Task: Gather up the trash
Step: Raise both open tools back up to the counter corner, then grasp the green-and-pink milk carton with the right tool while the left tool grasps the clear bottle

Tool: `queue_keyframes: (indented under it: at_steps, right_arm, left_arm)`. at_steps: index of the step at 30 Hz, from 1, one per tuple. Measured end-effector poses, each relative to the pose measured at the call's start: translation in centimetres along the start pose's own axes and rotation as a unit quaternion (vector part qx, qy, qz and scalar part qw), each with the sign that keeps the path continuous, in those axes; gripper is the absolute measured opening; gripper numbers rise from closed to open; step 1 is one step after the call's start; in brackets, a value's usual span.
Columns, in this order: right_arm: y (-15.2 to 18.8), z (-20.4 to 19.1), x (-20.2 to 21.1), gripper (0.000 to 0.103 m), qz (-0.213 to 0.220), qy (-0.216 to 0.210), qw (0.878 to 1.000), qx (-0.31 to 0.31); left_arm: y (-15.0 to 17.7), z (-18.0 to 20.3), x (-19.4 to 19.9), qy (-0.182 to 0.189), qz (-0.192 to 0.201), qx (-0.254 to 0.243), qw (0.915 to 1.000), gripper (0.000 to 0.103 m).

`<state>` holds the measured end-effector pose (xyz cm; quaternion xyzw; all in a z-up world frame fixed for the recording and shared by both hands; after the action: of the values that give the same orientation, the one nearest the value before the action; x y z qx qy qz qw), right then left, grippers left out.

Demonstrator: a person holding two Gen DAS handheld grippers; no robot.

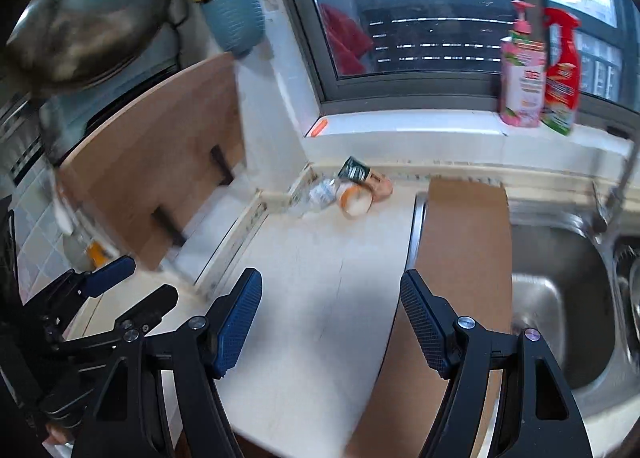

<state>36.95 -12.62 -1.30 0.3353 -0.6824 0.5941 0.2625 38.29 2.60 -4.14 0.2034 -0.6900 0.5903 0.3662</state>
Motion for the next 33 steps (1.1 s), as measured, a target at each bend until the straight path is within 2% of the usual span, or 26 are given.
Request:
queue_keyframes:
  at_steps: [4,7,13,19,25,33]
  right_arm:
    - [-6.8,2.8,-7.5,0.073,-0.022,-0.019,1.0,-0.007]
    - [-10.8,5.1,-13.7,0.073,-0.044,-0.033,0.998,-0.018]
    - [-15.9,7.9,-25.9,0.073,-0.097,-0.061,0.992,-0.044]
    - [-16.6,7.5,-36.4,0.073,-0.144,-0.078,0.986,-0.038]
    - [-16.0,5.1,-44.4,0.073,-0.181,-0.107,0.978,-0.01]
    - [-14.6,3.4,-49.5,0.073,-0.201,-0.134,0.97,0.019]
  left_arm:
    - [-4.3,-1.7,-7.9,-0.019,-0.037,0.013,0.9991,0.061]
    - [-6.3,-2.7,-13.6,-0.028,-0.066,0.029,0.997,0.061]
    - [-7.7,-3.8,-22.9,-0.031,-0.121,0.039,0.9915,0.061]
    - [-7.4,-4.2,-30.0,-0.032,-0.166,0.006,0.9856,0.061]
    - [-6.6,-4.9,-32.5,-0.04,-0.188,-0.009,0.9813,0.061]
    - [-5.8,-5.5,-35.3,-0.034,-0.216,-0.02,0.9755,0.061]
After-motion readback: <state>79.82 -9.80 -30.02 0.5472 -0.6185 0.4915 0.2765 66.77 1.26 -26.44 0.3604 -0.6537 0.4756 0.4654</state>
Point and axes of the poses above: each gripper's, at about its wrist camera, not at the fingertips, and x roughly against the way its jaws point, z to its right, y to its underside, the point moved 9 cm from there along -x, roughly the way its jaws point, and after that the axes turned 10 degrees about y, right-handed, at the moved point
